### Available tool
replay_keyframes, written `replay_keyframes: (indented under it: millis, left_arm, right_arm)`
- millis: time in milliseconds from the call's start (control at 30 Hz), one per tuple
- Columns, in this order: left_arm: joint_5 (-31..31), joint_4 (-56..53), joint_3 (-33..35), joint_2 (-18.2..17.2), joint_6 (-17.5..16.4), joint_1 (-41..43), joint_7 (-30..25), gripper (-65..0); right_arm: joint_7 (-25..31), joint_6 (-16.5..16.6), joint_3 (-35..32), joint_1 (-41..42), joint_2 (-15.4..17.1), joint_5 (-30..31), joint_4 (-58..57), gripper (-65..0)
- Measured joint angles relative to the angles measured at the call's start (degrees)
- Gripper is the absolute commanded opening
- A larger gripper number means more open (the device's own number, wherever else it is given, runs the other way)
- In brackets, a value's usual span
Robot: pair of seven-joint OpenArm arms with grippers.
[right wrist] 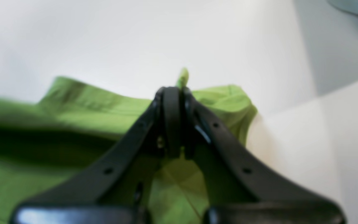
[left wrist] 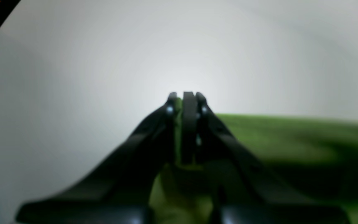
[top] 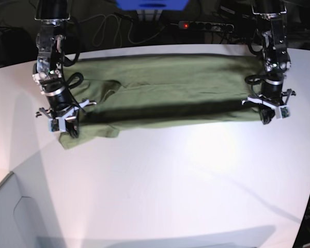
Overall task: Fold the T-shirt properly
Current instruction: 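Lay the folded edge down and pull both grippers back toward the collar, then open both grippers and reposition them over the folded strip's ends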
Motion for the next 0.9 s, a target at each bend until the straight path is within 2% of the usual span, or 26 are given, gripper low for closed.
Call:
replay_keyframes:
  millis: [333,667,767,900]
  left_arm:
    - [0.22,-0.52,-1.03,-0.02,-0.17,0.79,-0.02,-65.0]
    - [0.02,-0.37,-1.03,0.33,-0.22,6.03,-0.02,-65.0]
    - [-0.02,-0.37,-1.03,0.59,-0.17,6.32,-0.07,-65.0]
    - [-0.02,-0.48,-1.81,2.10,-0.22,6.64,-0.04,-65.0]
  right_arm:
    - [0.07,-0.02,0.24,-3.06,-0.07,0.13,0.26,-64.9]
    - [0.20,0.00,0.22,-7.06,-0.15,0.15,3.30,-64.9]
    - [0.24,-0.02,0.44,-7.52,-2.23,0.00,4.59,-64.9]
    - [0.63,0.00,0.07,-8.74,-2.78,0.00,5.55,-64.9]
